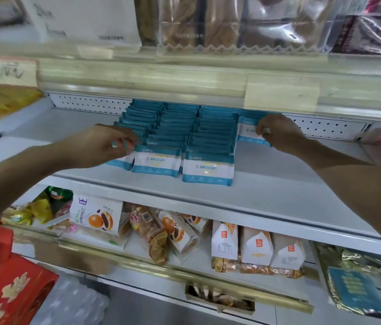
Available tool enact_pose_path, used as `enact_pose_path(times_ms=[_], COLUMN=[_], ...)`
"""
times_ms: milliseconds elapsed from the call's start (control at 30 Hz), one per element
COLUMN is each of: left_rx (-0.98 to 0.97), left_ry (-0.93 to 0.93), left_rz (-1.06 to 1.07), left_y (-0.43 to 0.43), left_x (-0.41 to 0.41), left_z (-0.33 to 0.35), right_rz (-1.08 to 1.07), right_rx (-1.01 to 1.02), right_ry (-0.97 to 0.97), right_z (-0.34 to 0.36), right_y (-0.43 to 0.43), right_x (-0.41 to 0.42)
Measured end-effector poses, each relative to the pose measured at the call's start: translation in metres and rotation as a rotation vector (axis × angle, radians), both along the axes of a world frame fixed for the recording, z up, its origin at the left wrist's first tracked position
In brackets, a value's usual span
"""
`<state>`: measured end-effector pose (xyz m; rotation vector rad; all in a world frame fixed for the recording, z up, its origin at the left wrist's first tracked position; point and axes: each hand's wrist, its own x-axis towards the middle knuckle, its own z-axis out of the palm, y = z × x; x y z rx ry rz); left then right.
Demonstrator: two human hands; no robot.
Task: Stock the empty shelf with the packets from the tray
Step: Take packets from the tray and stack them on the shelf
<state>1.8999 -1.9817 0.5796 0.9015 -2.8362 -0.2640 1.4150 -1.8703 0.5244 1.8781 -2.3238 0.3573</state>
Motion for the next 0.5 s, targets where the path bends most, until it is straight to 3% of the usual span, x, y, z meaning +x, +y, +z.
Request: enact_pose_path(times_ms=[167,500], left_rx=[0.035,0.075], left_ry=[0.016,0.04], left_rz=[0.067,0.118], left_y=[-0.002,-0.009], left_x=[0.035,0.056], left_z=[-0.008,-0.022], right_rz=[-0.034,-0.059], right_rx=[-0.058,0.008], right_ry=[0.15,0.056], right_z=[-0.013,0.004], right_y=[-0.006,-0.009], right_x=[-0.001,0.017])
